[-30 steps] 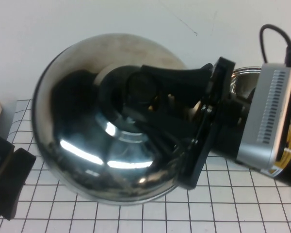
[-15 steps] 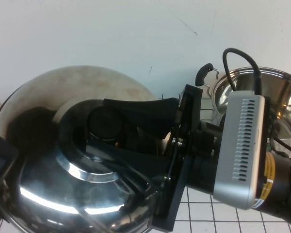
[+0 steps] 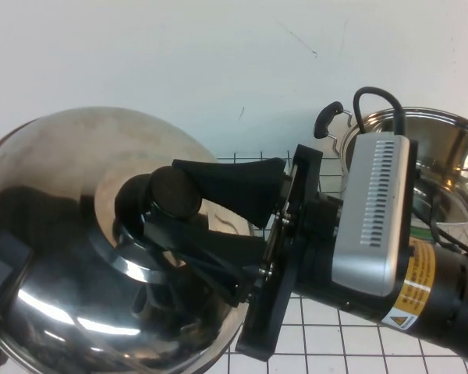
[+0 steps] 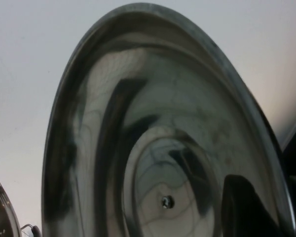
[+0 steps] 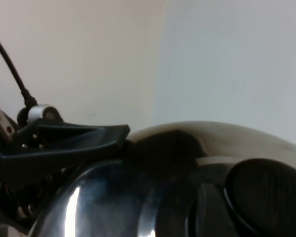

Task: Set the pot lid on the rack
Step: Hand over the pot lid, then place the pot lid on the pot rack

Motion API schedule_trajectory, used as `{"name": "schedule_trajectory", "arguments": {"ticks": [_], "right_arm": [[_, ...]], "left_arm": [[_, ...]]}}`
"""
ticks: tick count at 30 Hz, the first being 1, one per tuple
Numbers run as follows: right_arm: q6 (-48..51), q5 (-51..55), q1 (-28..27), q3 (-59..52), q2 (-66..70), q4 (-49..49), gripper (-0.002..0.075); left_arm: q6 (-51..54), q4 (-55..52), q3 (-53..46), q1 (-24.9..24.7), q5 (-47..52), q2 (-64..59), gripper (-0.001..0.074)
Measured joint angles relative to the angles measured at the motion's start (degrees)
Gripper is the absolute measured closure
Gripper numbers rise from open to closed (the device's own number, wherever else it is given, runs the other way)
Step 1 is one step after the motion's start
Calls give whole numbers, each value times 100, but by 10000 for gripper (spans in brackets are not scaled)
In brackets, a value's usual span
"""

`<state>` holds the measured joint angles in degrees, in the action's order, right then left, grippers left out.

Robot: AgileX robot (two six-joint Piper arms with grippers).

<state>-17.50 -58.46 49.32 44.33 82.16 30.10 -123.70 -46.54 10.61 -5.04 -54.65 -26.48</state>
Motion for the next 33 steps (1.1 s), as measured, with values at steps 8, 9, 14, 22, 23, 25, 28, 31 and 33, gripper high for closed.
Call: {"name": "schedule_trajectory", "arguments": {"ticks": [8, 9, 14, 22, 23, 25, 28, 31, 33], "right_arm": [[-500, -176, 0, 0, 0, -153, 258], [-500, -345, 0, 0, -12, -262, 203], [-243, -677, 0, 23, -112, -788, 85], [648, -566, 0, 32, -1103, -634, 268], [685, -375, 0, 32, -1293, -455, 337], [708, 148, 0, 32, -1658, 11, 481], [410, 1500, 0, 32, -2256, 951, 650], [-543, 3106, 0, 32, -2856, 1795, 701], [-1139, 4026, 0, -14, -3174, 2227, 713]], "left_arm": [[26, 45, 0, 0, 16, 0, 683], [43, 16, 0, 0, 107, 0, 697], [281, -137, 323, 0, 526, -51, 715], [312, -1051, 1598, 0, 787, -754, 718], [298, -1196, 1790, 0, 787, -917, 718], [257, -1527, 2192, 0, 776, -1387, 720], [235, -2106, 2768, 0, 706, -2118, 720], [18, -2588, 3268, 0, 522, -2896, 720], [-99, -2661, 3540, 0, 279, -3323, 720]]}}
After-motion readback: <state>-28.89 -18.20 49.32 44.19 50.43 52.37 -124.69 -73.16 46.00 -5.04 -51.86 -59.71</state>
